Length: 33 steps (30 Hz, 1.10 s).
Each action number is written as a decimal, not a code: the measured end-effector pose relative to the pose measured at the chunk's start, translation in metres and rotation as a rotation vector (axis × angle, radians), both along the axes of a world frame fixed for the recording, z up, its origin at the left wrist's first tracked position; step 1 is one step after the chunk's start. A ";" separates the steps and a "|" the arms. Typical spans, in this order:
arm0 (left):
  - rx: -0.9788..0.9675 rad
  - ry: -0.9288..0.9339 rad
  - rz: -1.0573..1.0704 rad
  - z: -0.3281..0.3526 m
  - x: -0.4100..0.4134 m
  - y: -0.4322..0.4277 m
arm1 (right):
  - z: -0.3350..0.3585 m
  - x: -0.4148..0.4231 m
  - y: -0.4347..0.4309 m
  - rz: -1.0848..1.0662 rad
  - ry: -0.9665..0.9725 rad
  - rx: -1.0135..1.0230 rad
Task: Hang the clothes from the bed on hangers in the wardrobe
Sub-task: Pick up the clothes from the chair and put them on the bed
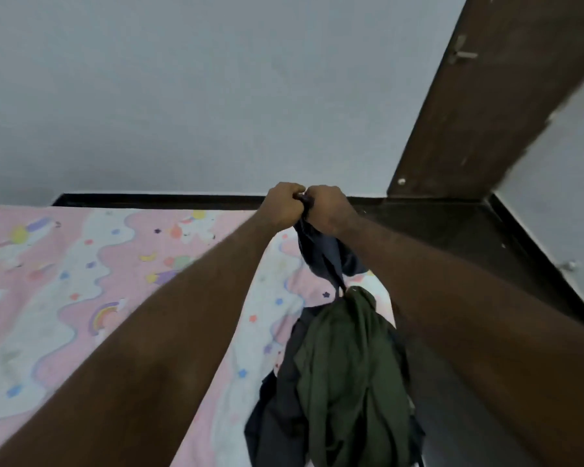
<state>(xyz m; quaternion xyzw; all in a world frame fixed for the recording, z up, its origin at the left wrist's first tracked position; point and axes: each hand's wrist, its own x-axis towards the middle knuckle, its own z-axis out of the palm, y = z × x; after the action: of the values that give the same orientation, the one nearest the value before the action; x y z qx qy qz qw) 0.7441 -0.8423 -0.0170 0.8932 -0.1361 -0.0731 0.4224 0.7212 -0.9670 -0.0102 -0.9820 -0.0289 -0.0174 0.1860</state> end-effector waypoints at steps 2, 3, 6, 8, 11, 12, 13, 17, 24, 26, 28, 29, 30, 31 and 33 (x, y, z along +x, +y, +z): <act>0.081 0.002 -0.093 -0.017 -0.009 -0.024 | -0.029 0.000 -0.029 -0.045 0.045 0.064; 0.139 0.012 -0.146 -0.024 -0.018 -0.031 | -0.045 -0.001 -0.040 -0.083 0.084 0.079; 0.328 0.048 -0.242 -0.047 -0.036 -0.031 | -0.082 -0.003 -0.051 -0.108 0.253 0.011; 0.431 0.074 -0.223 -0.064 -0.038 -0.023 | -0.098 -0.007 -0.045 -0.075 0.297 -0.013; 0.504 0.068 -0.200 -0.081 -0.046 -0.002 | -0.114 -0.013 -0.022 0.024 0.299 -0.038; 0.523 0.075 -0.183 -0.084 -0.049 0.007 | -0.119 -0.014 -0.011 0.065 0.297 -0.043; 0.539 0.085 -0.161 -0.086 -0.053 0.017 | -0.124 -0.014 0.002 0.106 0.293 -0.051; 0.575 0.133 -0.032 -0.093 -0.075 0.067 | -0.138 -0.020 0.057 0.280 0.259 -0.064; 0.618 0.236 0.228 -0.100 -0.156 0.173 | -0.142 -0.062 0.166 0.588 0.234 -0.070; 0.621 0.262 0.322 -0.097 -0.190 0.201 | -0.140 -0.082 0.200 0.685 0.225 -0.085; 0.628 0.281 0.415 -0.094 -0.230 0.228 | -0.137 -0.108 0.235 0.785 0.208 -0.140; 0.636 0.297 0.454 -0.093 -0.249 0.239 | -0.135 -0.122 0.249 0.824 0.194 -0.167; 0.649 0.317 0.499 -0.093 -0.274 0.251 | -0.132 -0.142 0.265 0.874 0.178 -0.194; 0.660 0.346 0.548 -0.090 -0.302 0.263 | -0.129 -0.164 0.282 0.928 0.157 -0.215; 0.664 0.368 0.635 -0.086 -0.355 0.280 | -0.123 -0.209 0.308 1.023 0.131 -0.245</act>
<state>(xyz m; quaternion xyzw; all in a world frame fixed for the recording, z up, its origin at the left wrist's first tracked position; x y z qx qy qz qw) 0.3886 -0.5623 -0.1027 0.9491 0.2502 -0.1367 0.1336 0.5117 -0.6585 -0.1336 -0.8559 -0.4945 0.1405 0.0562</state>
